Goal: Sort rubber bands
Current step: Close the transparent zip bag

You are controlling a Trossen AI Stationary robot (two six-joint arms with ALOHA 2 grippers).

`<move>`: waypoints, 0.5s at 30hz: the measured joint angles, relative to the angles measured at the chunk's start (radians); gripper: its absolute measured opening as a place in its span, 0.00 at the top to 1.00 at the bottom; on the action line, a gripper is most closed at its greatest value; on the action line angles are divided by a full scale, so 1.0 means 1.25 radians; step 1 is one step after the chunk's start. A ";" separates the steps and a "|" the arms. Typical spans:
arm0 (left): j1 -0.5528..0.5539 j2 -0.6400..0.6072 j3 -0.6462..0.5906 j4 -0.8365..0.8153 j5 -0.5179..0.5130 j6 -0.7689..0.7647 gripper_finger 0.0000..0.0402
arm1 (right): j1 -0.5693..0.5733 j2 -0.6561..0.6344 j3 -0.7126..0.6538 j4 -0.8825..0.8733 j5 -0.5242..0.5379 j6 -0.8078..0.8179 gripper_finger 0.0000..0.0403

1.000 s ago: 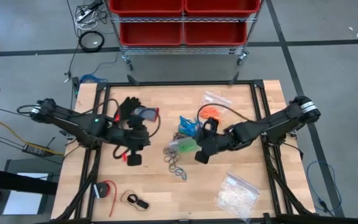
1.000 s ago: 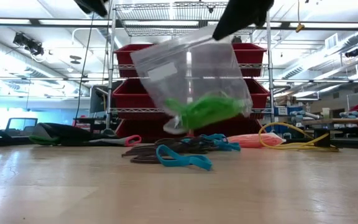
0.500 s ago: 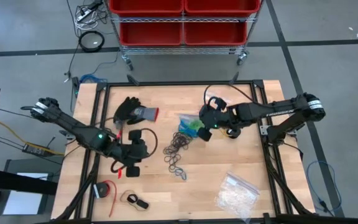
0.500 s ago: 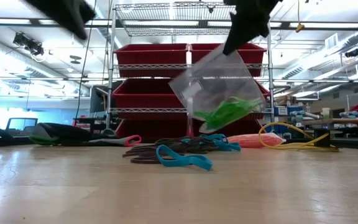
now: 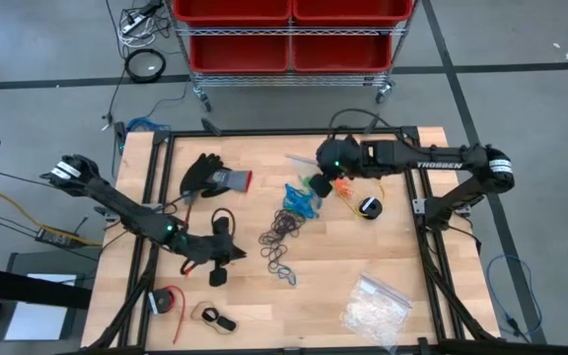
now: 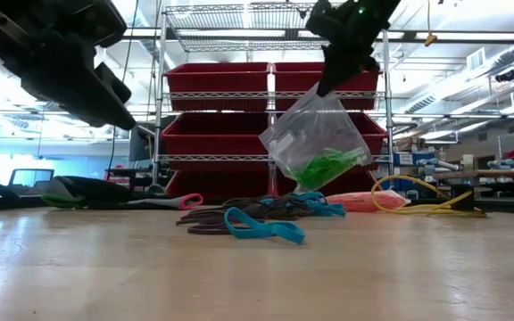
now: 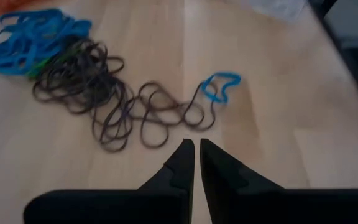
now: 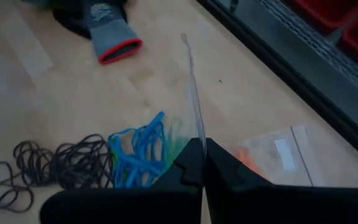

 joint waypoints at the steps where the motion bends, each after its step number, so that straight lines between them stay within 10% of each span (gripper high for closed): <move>1: 0.000 0.000 -0.014 0.036 0.000 0.000 0.91 | -0.012 0.000 0.000 0.004 -0.009 -0.002 1.00; 15: 0.001 0.000 -0.112 0.289 -0.033 0.012 0.91 | -0.230 0.001 -0.208 0.099 -0.122 0.064 1.00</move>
